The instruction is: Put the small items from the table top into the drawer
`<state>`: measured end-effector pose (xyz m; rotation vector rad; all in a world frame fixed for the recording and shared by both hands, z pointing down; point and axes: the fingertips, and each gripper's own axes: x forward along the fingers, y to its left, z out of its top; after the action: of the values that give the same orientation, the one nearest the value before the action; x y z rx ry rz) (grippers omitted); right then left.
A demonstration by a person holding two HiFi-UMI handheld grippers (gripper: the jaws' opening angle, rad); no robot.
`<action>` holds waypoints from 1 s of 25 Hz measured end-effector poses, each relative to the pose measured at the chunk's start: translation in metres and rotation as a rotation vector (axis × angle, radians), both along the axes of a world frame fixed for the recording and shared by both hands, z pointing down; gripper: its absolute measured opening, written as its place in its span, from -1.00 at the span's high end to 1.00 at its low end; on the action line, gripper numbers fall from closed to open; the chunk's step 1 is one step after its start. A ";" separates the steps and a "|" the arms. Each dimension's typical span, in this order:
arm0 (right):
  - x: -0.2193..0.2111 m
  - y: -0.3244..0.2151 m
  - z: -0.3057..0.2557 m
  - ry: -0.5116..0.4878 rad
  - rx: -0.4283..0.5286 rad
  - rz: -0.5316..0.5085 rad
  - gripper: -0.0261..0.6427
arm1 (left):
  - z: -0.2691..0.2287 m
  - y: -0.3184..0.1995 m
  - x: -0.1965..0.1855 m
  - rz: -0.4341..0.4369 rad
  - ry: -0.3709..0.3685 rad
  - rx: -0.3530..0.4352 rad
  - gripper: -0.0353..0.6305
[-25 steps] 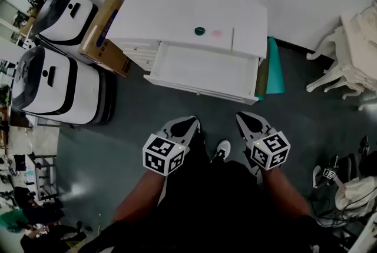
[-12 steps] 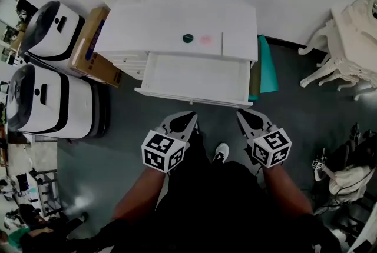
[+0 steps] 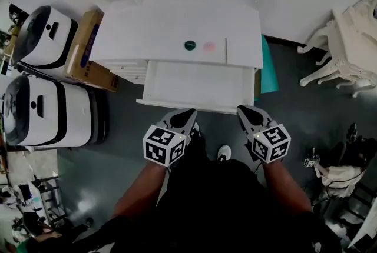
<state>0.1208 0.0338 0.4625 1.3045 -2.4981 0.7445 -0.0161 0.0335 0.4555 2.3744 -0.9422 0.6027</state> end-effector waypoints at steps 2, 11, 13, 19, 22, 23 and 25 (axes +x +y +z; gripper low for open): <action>-0.004 -0.015 0.001 0.018 -0.006 0.011 0.84 | 0.000 -0.016 -0.004 0.011 0.008 0.001 0.88; -0.027 -0.073 0.005 0.095 -0.020 0.064 0.84 | 0.002 -0.084 -0.032 0.059 0.027 0.025 0.88; -0.031 -0.085 0.006 0.120 -0.015 0.082 0.84 | 0.004 -0.095 -0.035 0.076 0.034 0.023 0.88; -0.037 -0.120 0.018 0.201 -0.022 0.147 0.84 | 0.001 -0.124 -0.049 0.148 0.048 0.038 0.88; -0.033 -0.137 0.032 0.207 -0.030 0.194 0.84 | 0.007 -0.137 -0.055 0.174 0.042 0.039 0.88; -0.031 -0.141 0.036 0.213 -0.031 0.210 0.84 | 0.010 -0.139 -0.055 0.188 0.046 0.034 0.88; -0.027 -0.150 0.046 0.230 -0.039 0.240 0.84 | 0.014 -0.141 -0.056 0.217 0.059 0.022 0.88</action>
<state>0.0939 -0.1165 0.5085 1.5956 -2.1633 0.6461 -0.0720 -0.1074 0.4693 2.5193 -0.6742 0.6011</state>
